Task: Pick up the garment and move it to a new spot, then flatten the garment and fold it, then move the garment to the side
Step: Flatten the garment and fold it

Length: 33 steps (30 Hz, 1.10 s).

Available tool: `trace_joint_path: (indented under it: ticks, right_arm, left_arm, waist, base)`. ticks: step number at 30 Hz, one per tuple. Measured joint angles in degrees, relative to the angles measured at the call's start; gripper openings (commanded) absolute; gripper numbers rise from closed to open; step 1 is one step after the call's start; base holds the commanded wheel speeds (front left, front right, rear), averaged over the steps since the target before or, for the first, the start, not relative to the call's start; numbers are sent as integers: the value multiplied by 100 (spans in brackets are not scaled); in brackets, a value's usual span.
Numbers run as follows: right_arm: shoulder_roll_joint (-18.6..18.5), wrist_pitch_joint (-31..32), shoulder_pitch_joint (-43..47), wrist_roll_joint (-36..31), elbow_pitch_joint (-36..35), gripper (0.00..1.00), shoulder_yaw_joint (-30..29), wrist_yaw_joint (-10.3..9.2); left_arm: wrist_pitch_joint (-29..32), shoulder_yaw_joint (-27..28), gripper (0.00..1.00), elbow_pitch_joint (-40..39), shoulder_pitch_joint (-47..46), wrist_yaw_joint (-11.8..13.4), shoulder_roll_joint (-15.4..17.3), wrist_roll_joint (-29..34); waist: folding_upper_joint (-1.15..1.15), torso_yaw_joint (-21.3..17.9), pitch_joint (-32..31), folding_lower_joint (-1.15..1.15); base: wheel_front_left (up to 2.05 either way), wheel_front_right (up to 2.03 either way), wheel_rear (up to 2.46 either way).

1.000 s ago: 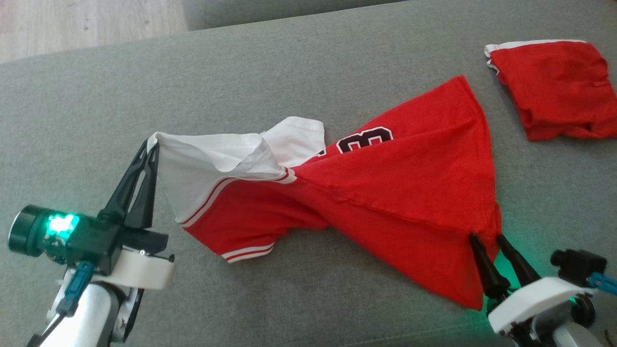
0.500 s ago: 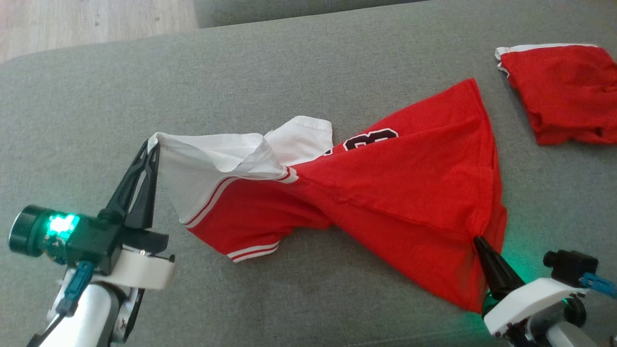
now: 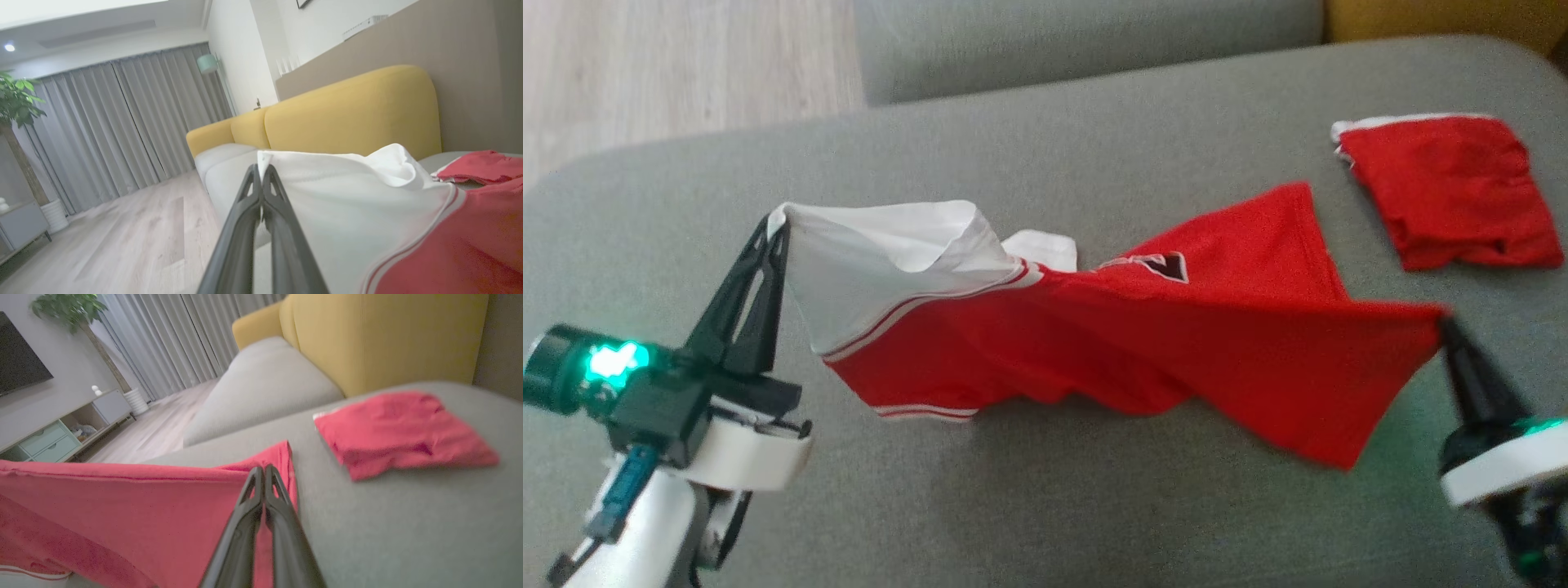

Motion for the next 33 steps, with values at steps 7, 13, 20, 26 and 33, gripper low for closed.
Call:
trace_joint_path:
  ticks: [7, 13, 20, 26, 33]
  right_arm:
    - [-844, 321, -207, -280, -1344, 0, -755, 0]
    - [-1191, 901, -1063, -646, -2219, 0, -1370, 0]
    - [-1170, 1482, -2575, -727, -1923, 0, -1228, 0]
    - [-777, 1481, -4034, -854, -431, 0, -664, 0]
    - [-436, 904, -5540, -1400, 1248, 0, -260, 0]
  left_arm:
    - [35, 7, 0, -453, -608, -368, 198, -135]
    - [167, 51, 0, -708, -1778, -748, 314, -155]
    - [612, 90, 0, -22, -3565, -1165, 274, -570]
    - [936, -261, 0, 1314, -4853, -1378, 15, -810]
    - [271, -886, 0, 3179, -6297, -1450, -591, -433]
  waist:
    - [0, -96, -583, -1]
    - [0, -142, -804, -1]
    - [0, -49, -617, -1]
    - [0, 73, -149, 1]
    - [0, 398, 605, 3]
  base:
    - [0, 0, 0]
    - [0, 0, 0]
    - [0, 0, 0]
    - [0, 0, 0]
    - [0, 0, 0]
